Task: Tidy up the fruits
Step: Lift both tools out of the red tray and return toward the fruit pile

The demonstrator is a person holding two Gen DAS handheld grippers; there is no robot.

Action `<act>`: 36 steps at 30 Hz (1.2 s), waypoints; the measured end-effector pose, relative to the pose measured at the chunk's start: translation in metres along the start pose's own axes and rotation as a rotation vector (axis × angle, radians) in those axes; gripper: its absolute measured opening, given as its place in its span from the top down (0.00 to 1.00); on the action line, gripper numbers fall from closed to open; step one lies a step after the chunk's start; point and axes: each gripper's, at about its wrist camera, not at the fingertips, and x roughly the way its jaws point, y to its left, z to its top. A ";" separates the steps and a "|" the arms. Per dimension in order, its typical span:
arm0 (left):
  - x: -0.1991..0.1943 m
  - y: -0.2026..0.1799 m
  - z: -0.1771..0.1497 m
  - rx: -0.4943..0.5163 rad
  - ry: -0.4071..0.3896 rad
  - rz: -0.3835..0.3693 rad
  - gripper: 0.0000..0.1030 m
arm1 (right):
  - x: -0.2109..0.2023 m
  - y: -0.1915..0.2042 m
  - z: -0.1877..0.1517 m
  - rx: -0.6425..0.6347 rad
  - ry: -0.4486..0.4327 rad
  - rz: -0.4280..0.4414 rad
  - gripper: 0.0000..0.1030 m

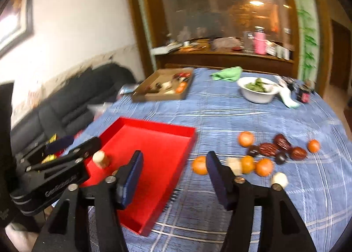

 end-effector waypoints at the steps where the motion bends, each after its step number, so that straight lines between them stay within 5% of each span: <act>1: -0.004 -0.005 0.000 0.010 -0.007 -0.004 0.37 | -0.006 -0.007 -0.001 0.011 -0.015 -0.040 0.33; 6: -0.032 -0.031 0.001 0.061 -0.050 -0.042 0.35 | -0.042 -0.012 -0.006 -0.145 -0.152 -0.332 0.30; 8: -0.043 -0.039 0.001 0.077 -0.071 -0.052 0.32 | -0.058 -0.021 -0.007 -0.148 -0.194 -0.367 0.26; 10: -0.056 -0.047 0.002 0.086 -0.101 -0.063 0.27 | -0.074 -0.037 -0.005 -0.079 -0.205 -0.326 0.25; 16: -0.088 -0.062 0.002 0.104 -0.157 -0.108 0.25 | -0.107 -0.088 0.003 0.246 -0.149 0.026 0.25; 22: -0.130 -0.064 0.018 0.093 -0.246 -0.249 0.24 | -0.139 -0.093 0.009 0.276 -0.103 0.096 0.25; 30: -0.185 -0.055 0.101 0.077 -0.307 -0.569 0.21 | -0.263 -0.121 0.064 0.205 -0.232 -0.037 0.24; 33: -0.200 -0.053 0.137 0.090 -0.347 -0.550 0.19 | -0.310 -0.132 0.104 0.144 -0.252 -0.144 0.22; 36: -0.206 -0.051 0.171 0.108 -0.388 -0.481 0.17 | -0.350 -0.141 0.144 0.072 -0.275 -0.341 0.22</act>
